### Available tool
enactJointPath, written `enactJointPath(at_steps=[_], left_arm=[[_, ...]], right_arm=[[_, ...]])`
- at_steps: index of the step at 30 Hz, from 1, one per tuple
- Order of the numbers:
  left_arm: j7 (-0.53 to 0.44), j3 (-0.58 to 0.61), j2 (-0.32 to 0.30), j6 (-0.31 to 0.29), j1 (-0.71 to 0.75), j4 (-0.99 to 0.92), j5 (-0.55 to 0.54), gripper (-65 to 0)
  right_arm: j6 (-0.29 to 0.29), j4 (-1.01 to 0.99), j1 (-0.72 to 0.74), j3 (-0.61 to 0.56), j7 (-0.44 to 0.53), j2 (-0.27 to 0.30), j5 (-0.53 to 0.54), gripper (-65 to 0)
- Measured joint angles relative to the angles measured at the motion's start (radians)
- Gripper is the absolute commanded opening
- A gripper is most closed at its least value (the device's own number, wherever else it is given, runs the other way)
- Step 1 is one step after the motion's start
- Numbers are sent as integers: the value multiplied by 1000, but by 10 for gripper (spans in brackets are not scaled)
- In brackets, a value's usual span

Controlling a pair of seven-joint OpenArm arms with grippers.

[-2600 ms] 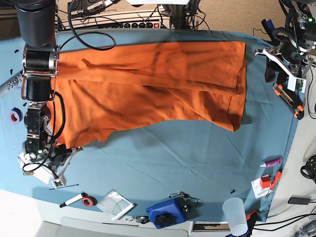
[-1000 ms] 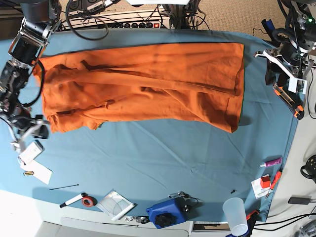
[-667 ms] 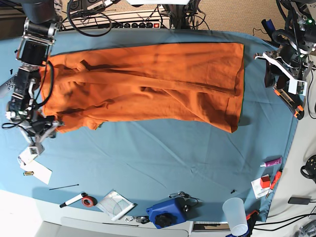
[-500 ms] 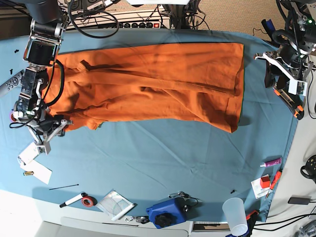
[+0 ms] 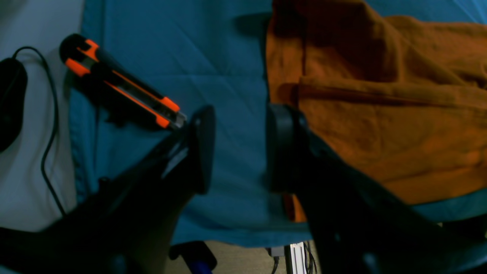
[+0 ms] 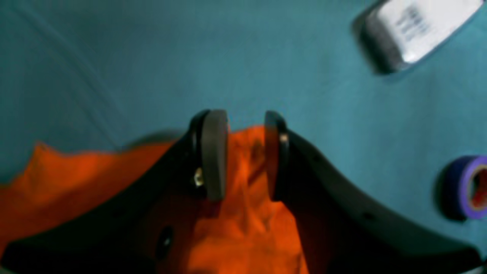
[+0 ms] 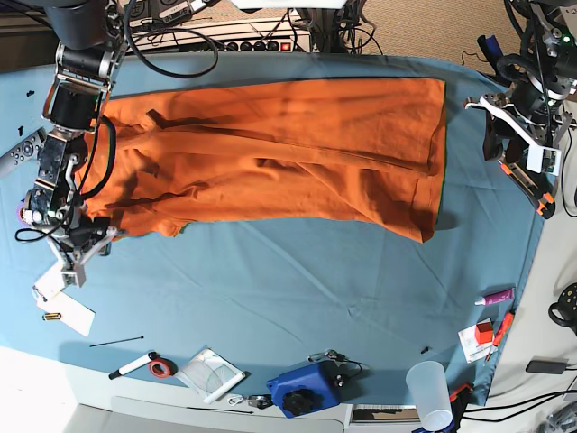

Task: Layout the t-shirt on the table in an organized manner, then fold the t-shirt properly
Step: 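Grasp the hem corner with the right gripper and pull it outward, then lower the left gripper and grasp the shirt's opposite corner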

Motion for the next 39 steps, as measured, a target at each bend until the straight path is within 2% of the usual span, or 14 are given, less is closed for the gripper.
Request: enactJointPath(at_steps=[2,11,14,20,27,35,39], left_arm=[[0,0,0,0,0,0,0,-418],[0,0,0,0,-1,0,0,-418],[0,0,0,0,-1,0,0,-418],[0,0,0,0,0,0,0,-418],[0,0,0,0,-1,0,0,-418],[0,0,0,0,-1,0,0,-418],[0,0,0,0,-1,0,0,-418]], right_arm=[[-14,0,-3,0,-6,1,-2,-479],[-6,-1,-21,-1,-19,-1,-2,-482],[31,-1,-21,-1,-33,-11,2,-552],[31,-1,-23,-1,-50,-50,0,-650],[36,22,-26,-1,-89,-52,-2,-650],[53,260,-30,-2,-215,-50,6,-650],[53,342,-78,-1,-218,-50,8,-650]])
